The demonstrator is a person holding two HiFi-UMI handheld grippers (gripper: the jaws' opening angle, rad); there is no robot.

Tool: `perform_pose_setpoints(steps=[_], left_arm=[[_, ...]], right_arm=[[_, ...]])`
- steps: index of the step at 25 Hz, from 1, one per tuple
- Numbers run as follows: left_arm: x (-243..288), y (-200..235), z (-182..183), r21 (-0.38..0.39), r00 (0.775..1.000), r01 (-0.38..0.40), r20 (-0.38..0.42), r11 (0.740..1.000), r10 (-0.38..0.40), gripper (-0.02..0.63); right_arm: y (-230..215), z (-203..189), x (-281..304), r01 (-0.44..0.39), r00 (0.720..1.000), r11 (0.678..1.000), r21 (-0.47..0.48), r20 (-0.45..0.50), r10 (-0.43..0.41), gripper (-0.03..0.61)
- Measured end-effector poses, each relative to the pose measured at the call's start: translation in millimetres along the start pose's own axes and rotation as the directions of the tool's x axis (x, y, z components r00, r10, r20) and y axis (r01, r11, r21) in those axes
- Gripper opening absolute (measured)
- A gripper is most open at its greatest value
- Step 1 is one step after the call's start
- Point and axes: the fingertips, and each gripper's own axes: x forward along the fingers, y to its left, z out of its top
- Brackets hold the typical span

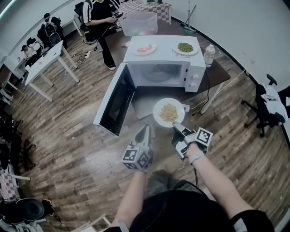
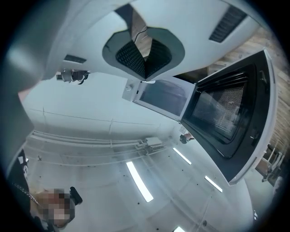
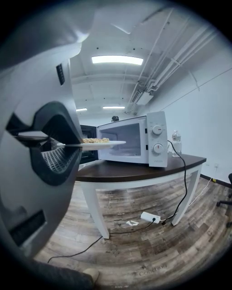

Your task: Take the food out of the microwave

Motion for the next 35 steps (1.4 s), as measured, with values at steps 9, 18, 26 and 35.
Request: perform_pose_setpoints(steps=[9,18,26,35], left_arm=[[-16,-13,-9,-0.012,1.000,-0.010,-0.012,1.000,0.010,0.011],[-25,-26,-13,-0.008,1.000,-0.015,-0.018,1.000,0.015,0.011],[-39,-40,-23,-0.009,0.999,-0.025,-0.022,1.000,0.025,0.011],[-56,-51,-26,-0.004,0.999,-0.038,-0.006,0.999,0.038,0.011]], right_arm=[[-3,-8,-19,0.008,1.000,1.000,0.004,-0.017,-0.008,0.017],[-8,-14,-36,0.022,0.999,1.000,-0.004,-0.026,-0.022,0.017],[-11,-19,-56,0.010,0.999,1.000,0.006,-0.033,-0.010,0.017],[-13,-27,-74,0.010,0.999,1.000,0.011,-0.041,-0.009,0.017]])
